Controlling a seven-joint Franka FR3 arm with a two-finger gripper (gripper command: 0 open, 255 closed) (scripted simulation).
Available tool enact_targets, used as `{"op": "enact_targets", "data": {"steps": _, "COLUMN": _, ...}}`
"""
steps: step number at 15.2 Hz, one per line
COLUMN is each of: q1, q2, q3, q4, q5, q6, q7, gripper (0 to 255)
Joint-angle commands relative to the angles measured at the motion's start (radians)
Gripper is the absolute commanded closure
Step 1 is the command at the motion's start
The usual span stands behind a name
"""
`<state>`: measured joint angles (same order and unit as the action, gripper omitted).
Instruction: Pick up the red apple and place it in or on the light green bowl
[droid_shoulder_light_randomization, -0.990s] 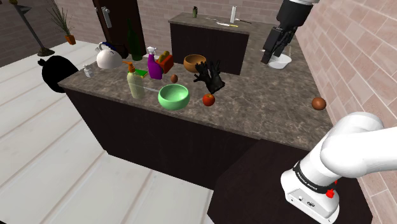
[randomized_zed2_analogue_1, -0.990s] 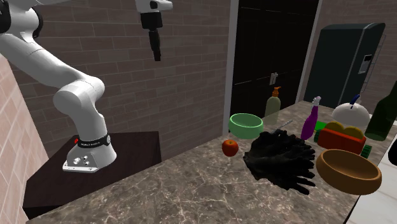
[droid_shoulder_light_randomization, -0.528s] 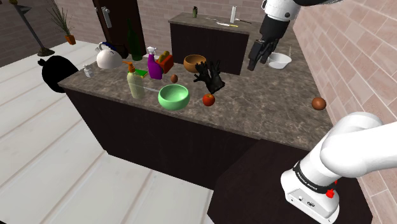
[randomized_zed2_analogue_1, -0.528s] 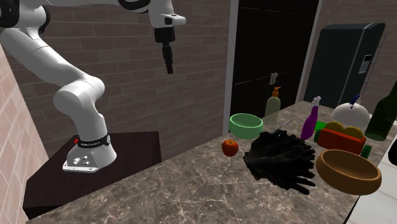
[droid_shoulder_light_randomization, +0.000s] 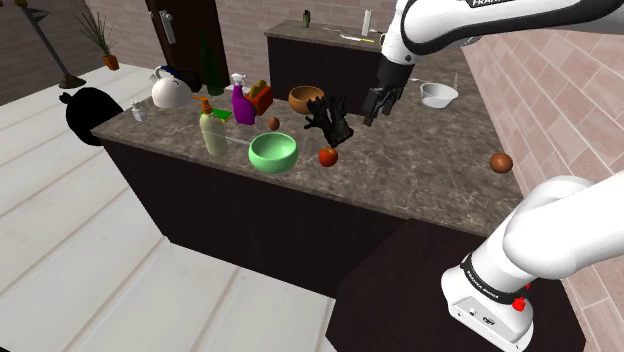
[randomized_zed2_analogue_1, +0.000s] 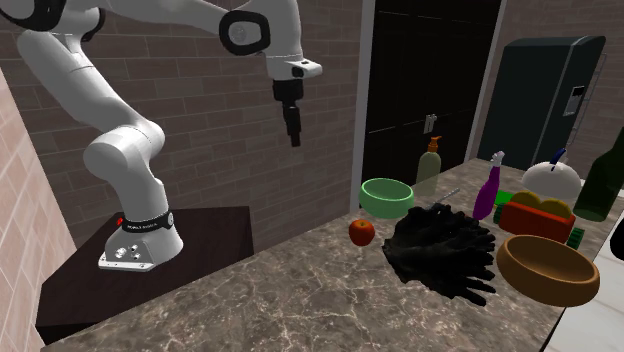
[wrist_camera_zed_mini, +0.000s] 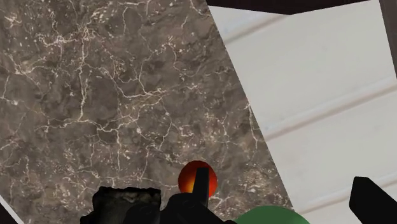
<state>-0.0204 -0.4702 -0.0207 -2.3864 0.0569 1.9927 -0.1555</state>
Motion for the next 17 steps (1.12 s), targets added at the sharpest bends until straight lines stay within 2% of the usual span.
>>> {"op": "enact_targets", "data": {"steps": 1, "q1": -0.002, "q2": 0.075, "q3": -0.009, "q4": 0.013, "q5": -0.001, "q6": 0.064, "q7": -0.017, "gripper": 0}}
{"op": "enact_targets", "data": {"steps": 9, "q1": -0.002, "q2": 0.367, "q3": -0.026, "q4": 0.101, "q5": 0.017, "q6": 0.268, "q7": -0.066, "gripper": 0}}
{"op": "enact_targets", "data": {"steps": 17, "q1": -0.010, "q2": 0.675, "q3": -0.030, "q4": 0.275, "q5": 0.049, "q6": 0.401, "q7": -0.117, "gripper": 0}}
